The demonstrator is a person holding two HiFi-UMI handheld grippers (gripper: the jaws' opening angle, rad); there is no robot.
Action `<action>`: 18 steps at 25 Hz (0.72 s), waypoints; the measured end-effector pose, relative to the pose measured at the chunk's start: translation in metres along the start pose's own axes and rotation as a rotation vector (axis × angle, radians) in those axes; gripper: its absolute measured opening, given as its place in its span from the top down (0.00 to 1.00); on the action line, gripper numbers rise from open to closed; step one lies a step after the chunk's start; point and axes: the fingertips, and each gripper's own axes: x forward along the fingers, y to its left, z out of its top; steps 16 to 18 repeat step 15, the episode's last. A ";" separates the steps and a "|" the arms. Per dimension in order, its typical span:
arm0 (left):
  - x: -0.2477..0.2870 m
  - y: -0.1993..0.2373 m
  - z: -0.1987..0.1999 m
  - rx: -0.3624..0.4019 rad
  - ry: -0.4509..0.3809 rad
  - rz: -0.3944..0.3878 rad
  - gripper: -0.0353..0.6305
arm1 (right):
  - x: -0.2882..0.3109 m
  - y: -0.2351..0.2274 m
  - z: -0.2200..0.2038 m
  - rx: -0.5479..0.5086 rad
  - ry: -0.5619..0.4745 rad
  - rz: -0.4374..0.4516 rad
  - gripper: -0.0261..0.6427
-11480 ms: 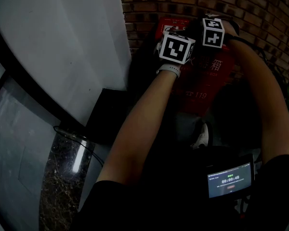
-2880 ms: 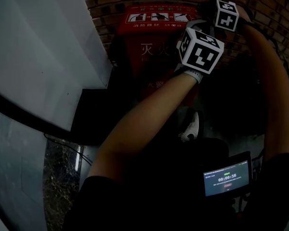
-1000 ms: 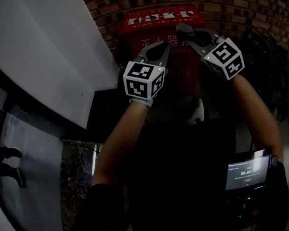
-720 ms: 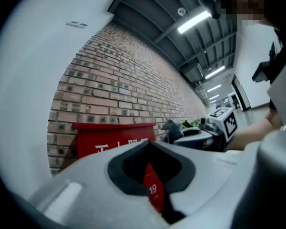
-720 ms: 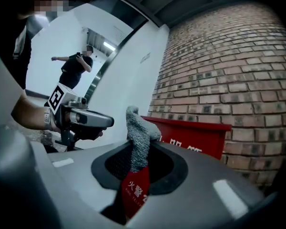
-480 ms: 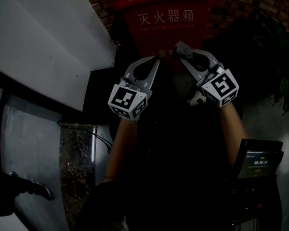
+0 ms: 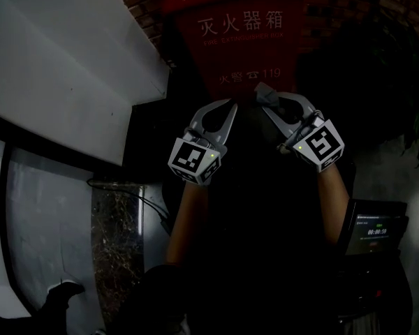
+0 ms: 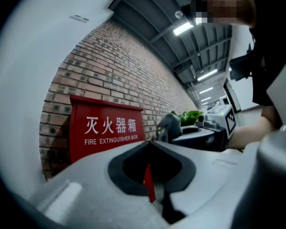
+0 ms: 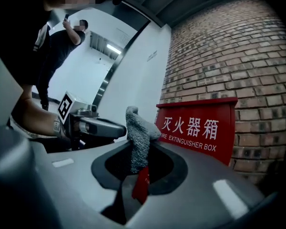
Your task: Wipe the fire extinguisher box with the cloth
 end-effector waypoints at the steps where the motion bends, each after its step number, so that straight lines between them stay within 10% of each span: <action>1: 0.000 0.002 -0.004 0.012 0.004 0.007 0.94 | 0.000 -0.002 -0.001 0.023 -0.008 -0.006 0.86; 18: -0.001 -0.009 0.000 -0.072 -0.066 0.008 0.94 | -0.012 0.000 -0.010 0.152 -0.066 -0.011 0.86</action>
